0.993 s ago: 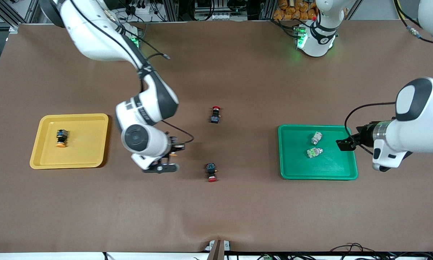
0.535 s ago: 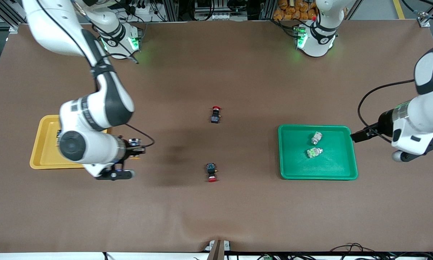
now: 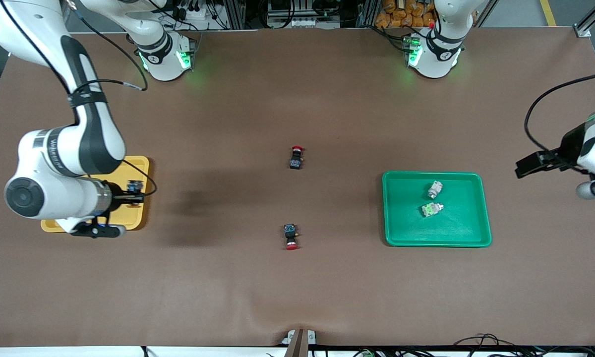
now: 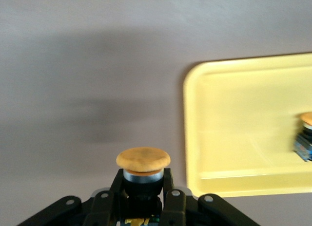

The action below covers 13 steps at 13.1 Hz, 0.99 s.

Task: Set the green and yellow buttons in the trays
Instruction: 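Carry the yellow button to the yellow tray while the left gripper withdraws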

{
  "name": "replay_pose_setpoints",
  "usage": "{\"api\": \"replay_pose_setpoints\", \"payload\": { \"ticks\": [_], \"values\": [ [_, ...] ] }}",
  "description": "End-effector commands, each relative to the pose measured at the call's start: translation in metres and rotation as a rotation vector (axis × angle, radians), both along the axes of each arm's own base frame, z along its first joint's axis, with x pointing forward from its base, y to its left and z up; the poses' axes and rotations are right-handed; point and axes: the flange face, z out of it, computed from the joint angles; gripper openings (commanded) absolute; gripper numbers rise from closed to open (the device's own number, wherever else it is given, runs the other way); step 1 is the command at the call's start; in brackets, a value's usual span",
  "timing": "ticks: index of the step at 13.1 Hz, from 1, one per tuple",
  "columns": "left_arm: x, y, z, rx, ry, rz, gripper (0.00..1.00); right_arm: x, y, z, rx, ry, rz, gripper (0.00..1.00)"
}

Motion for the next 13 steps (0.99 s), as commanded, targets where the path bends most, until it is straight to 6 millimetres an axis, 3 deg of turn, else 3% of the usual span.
{"api": "replay_pose_setpoints", "payload": {
  "ticks": [1, 3, 5, 7, 10, 13],
  "values": [
    [-0.015, 0.006, 0.026, 0.036, -0.028, -0.039, 1.00, -0.040, -0.035, -0.025, -0.018, -0.062, 0.046, 0.00],
    [-0.023, 0.011, 0.053, 0.045, -0.074, -0.048, 1.00, -0.061, -0.073, -0.058, 0.005, -0.103, 0.088, 0.00],
    [-0.030, 0.005, 0.059, 0.058, -0.074, -0.061, 1.00, -0.076, -0.109, -0.086, 0.020, -0.149, 0.119, 0.00],
    [-0.045, -0.004, 0.064, 0.062, -0.040, -0.055, 1.00, -0.086, -0.120, -0.115, 0.022, -0.161, 0.108, 0.00],
    [-0.066, -0.009, 0.072, 0.034, -0.007, -0.043, 1.00, -0.091, -0.129, -0.137, 0.027, -0.171, 0.117, 0.00],
    [-0.090, -0.014, 0.076, 0.033, -0.007, -0.043, 1.00, -0.097, -0.151, -0.163, 0.040, -0.172, 0.134, 0.00]
  ]
}}
